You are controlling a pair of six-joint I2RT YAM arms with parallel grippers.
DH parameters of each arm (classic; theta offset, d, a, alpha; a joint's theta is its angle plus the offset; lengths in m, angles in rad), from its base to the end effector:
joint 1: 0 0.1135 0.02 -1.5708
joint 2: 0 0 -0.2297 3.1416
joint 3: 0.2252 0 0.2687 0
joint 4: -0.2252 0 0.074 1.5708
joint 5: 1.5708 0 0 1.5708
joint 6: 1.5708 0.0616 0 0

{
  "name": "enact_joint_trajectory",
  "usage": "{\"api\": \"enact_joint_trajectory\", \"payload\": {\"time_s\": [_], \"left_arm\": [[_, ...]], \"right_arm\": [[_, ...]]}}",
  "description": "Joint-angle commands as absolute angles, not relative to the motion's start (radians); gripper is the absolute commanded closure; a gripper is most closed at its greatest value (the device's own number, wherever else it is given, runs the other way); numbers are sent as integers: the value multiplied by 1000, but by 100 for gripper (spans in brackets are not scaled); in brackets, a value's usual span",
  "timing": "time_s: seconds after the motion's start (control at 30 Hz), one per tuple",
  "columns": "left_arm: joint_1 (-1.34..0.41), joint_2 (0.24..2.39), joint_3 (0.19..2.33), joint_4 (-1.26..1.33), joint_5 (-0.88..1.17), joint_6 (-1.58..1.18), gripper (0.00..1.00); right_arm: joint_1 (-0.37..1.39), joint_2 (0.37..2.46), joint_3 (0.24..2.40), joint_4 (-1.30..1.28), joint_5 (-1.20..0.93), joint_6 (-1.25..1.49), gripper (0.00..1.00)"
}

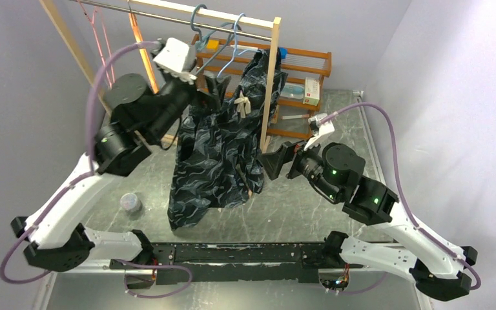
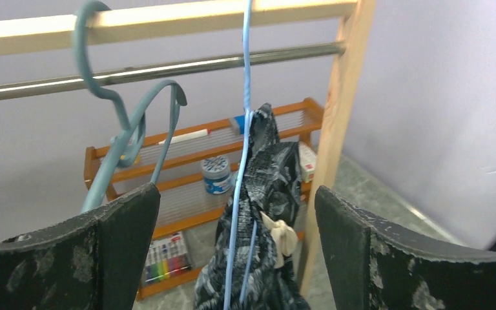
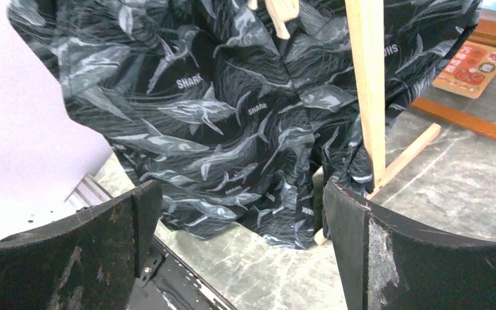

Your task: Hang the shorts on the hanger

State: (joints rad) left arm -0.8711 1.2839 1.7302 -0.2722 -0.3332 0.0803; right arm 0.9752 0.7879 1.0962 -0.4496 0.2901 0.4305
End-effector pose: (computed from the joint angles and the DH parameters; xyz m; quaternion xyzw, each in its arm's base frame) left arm 0.2058 -0.2132 0.5239 0.1775 0.6218 -0.1925 0.7381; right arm 0.1386 0.1731 0.3942 -0.1098 0.7453 0.3359 0.5654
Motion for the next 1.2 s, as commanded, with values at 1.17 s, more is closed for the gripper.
{"api": "enact_joint_trajectory", "payload": {"time_s": [1.17], "left_arm": [[-865, 534, 1162, -628, -262, -409, 1]], "right_arm": [[976, 794, 1186, -593, 597, 519, 0]]}}
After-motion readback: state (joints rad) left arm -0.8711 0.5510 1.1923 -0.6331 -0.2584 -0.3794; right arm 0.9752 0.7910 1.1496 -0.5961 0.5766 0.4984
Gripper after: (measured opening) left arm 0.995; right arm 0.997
